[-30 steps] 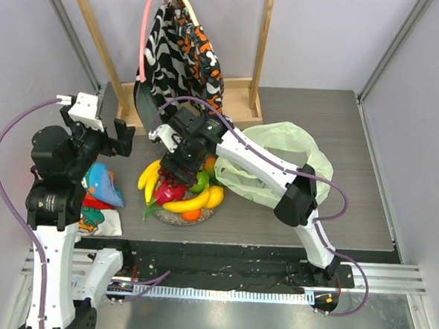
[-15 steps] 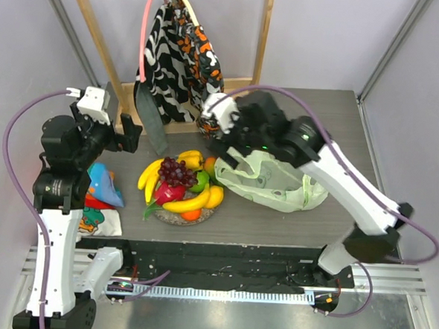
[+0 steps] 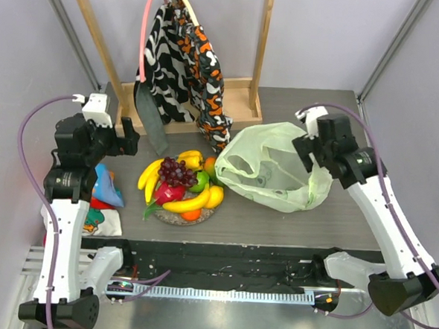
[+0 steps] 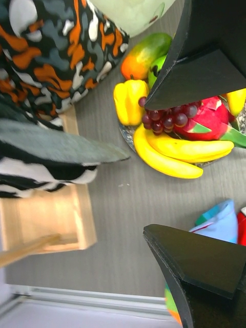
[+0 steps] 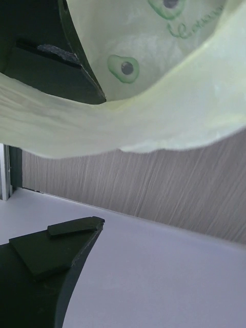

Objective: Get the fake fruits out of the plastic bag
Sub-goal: Reset both arms

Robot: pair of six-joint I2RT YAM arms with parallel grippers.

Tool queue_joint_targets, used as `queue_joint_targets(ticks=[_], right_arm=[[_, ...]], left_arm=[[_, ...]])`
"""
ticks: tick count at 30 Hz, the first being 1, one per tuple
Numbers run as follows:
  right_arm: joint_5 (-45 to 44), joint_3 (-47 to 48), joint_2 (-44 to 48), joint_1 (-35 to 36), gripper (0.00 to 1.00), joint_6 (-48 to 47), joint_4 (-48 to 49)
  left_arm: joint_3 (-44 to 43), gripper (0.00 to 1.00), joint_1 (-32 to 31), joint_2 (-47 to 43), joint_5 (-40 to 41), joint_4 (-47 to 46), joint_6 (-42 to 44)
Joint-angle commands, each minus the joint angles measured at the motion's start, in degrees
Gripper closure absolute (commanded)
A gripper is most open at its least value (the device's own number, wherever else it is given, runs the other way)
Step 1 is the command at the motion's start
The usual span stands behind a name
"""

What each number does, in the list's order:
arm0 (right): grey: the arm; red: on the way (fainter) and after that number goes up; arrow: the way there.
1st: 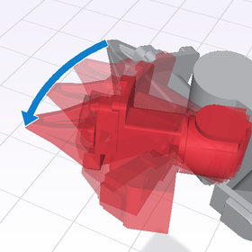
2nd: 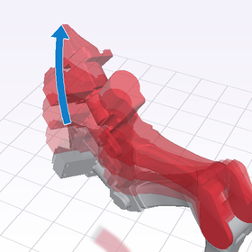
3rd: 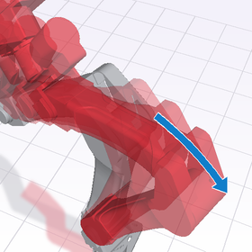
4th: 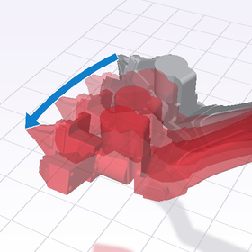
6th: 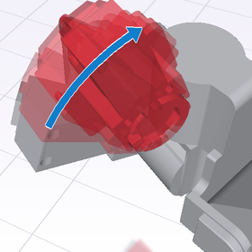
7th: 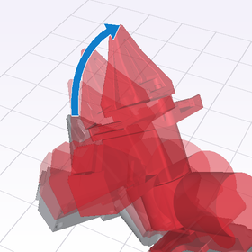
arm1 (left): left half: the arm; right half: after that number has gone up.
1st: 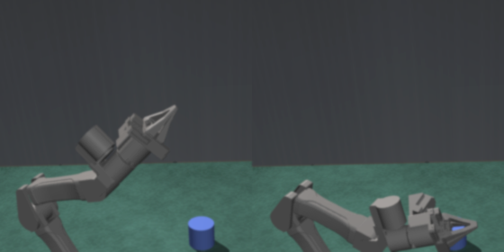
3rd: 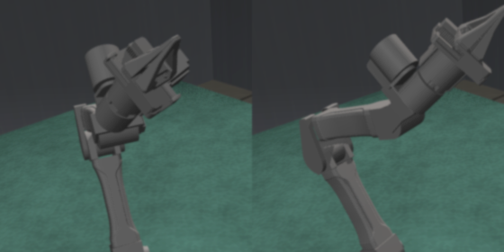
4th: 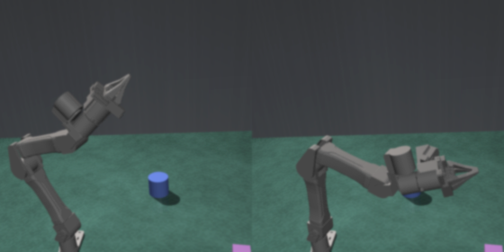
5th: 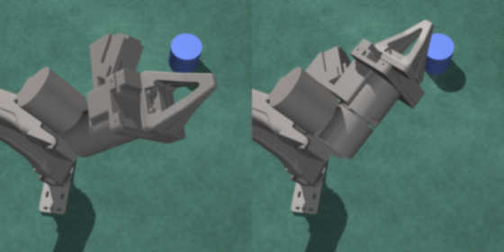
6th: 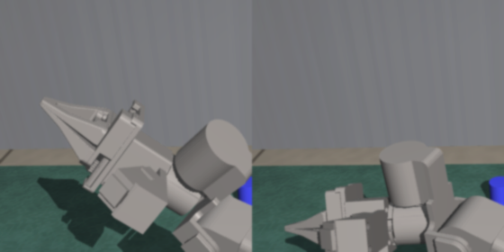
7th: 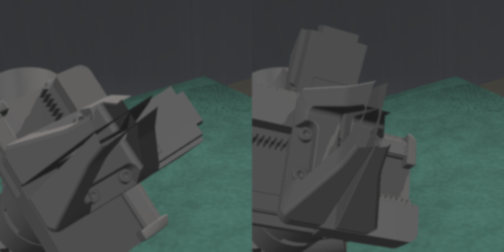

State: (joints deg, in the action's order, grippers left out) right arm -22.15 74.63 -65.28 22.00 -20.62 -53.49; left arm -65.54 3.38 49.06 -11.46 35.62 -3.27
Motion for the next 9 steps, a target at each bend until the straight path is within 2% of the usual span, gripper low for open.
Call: queue_joint_targets(ticks=[1, 9], right_arm=[[-2.19, 4.29, 2.35, -4.94, 0.0, 2.87, 6.73], [-2.45, 12.02, -2.92, -10.56, 0.0, 1.81, 8.4]], left_arm=[[0.94, 0.0, 0.75, 0.77, 3.02, -1.51, -1.48], [2.69, 0.0, 0.84, 1.83, 7.94, -3.61, -2.35]])
